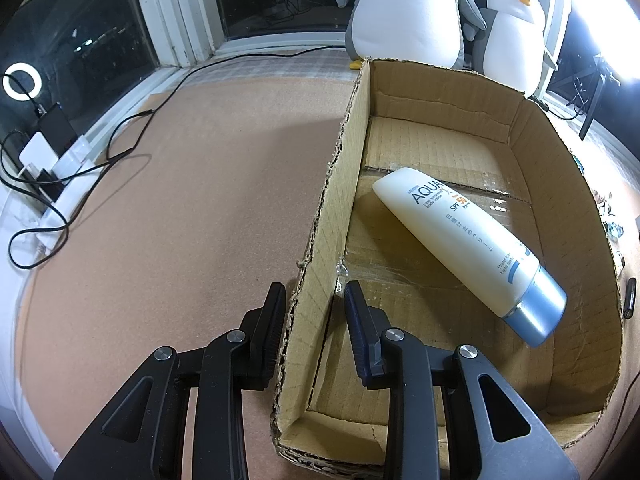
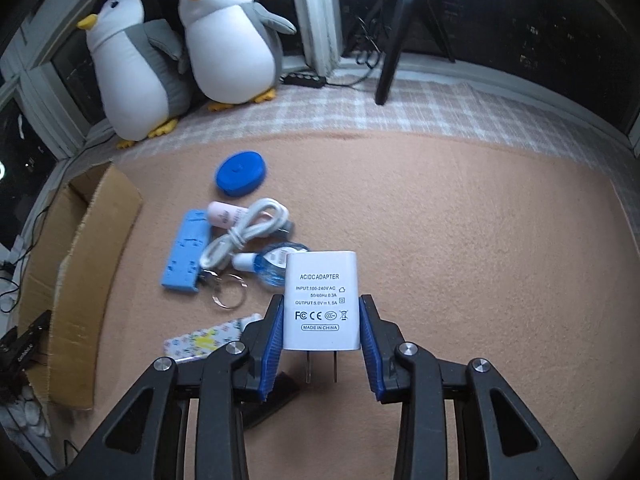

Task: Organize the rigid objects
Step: 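Carry the AC adapter with the right gripper into the box, then open the right gripper to drop the adapter beside the tube, then move the right gripper back to the black cylinder and grasp it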

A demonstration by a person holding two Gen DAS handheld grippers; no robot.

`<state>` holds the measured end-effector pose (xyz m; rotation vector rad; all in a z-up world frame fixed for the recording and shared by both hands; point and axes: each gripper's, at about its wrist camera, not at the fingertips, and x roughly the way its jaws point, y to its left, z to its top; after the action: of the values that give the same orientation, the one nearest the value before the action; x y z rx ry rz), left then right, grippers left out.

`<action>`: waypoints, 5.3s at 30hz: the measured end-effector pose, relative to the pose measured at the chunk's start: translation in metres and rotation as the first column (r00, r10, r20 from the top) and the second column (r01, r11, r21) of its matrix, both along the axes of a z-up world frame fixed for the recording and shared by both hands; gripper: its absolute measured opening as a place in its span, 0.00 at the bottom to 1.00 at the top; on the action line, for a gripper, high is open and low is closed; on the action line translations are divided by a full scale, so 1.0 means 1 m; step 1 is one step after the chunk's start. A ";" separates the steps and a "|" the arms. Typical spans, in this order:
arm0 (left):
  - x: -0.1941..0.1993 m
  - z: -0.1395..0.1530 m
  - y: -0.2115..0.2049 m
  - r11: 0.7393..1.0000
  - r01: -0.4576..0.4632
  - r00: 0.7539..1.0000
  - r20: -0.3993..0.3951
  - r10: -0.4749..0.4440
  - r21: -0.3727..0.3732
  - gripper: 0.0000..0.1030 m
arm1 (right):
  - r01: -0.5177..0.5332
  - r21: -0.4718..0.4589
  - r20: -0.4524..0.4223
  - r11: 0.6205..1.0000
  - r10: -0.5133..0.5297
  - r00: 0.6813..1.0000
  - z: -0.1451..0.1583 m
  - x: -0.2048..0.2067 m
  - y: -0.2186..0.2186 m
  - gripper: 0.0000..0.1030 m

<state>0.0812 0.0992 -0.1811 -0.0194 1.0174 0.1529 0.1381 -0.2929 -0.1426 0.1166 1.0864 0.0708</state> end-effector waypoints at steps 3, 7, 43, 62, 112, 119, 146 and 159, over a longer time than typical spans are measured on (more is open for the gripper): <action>0.000 0.000 0.000 1.000 0.000 1.000 0.000 0.000 0.000 0.28 | -0.039 0.005 0.025 0.999 0.038 0.999 0.013 -0.001 0.016 0.31; 0.000 0.000 0.000 1.000 0.000 1.000 0.001 0.000 0.000 0.28 | -0.099 0.025 0.055 0.995 0.098 0.994 0.032 0.001 0.041 0.31; -0.001 -0.001 0.004 0.999 -0.011 1.000 0.011 0.011 -0.032 0.28 | -0.539 -0.062 0.028 0.840 0.542 0.840 0.023 0.043 0.258 0.31; -0.001 -0.002 0.005 1.000 -0.006 1.000 0.011 0.006 -0.027 0.28 | -0.552 -0.078 0.014 0.830 0.554 0.832 0.014 0.046 0.266 0.56; 0.000 0.000 0.005 1.000 -0.002 1.000 0.013 0.002 -0.023 0.28 | 0.031 0.102 -0.064 0.994 -0.025 0.998 0.038 -0.031 0.018 0.55; 0.001 0.000 0.004 1.000 -0.003 1.000 0.014 0.003 -0.026 0.28 | 0.094 0.120 -0.129 0.988 -0.079 0.988 0.009 -0.036 0.008 0.52; 0.003 0.000 0.003 1.000 -0.004 1.000 0.017 0.005 -0.029 0.28 | 0.027 -0.010 -0.212 1.000 -0.028 0.977 -0.032 -0.030 0.025 0.21; 0.003 -0.001 0.002 1.000 -0.003 1.000 0.018 0.003 -0.026 0.28 | 0.004 0.041 -0.174 0.999 0.004 0.985 -0.033 -0.036 0.012 0.14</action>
<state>0.0842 0.1012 -0.1817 -0.0454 1.0015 0.1421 0.1021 -0.2809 -0.1754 0.1624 1.2604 0.0844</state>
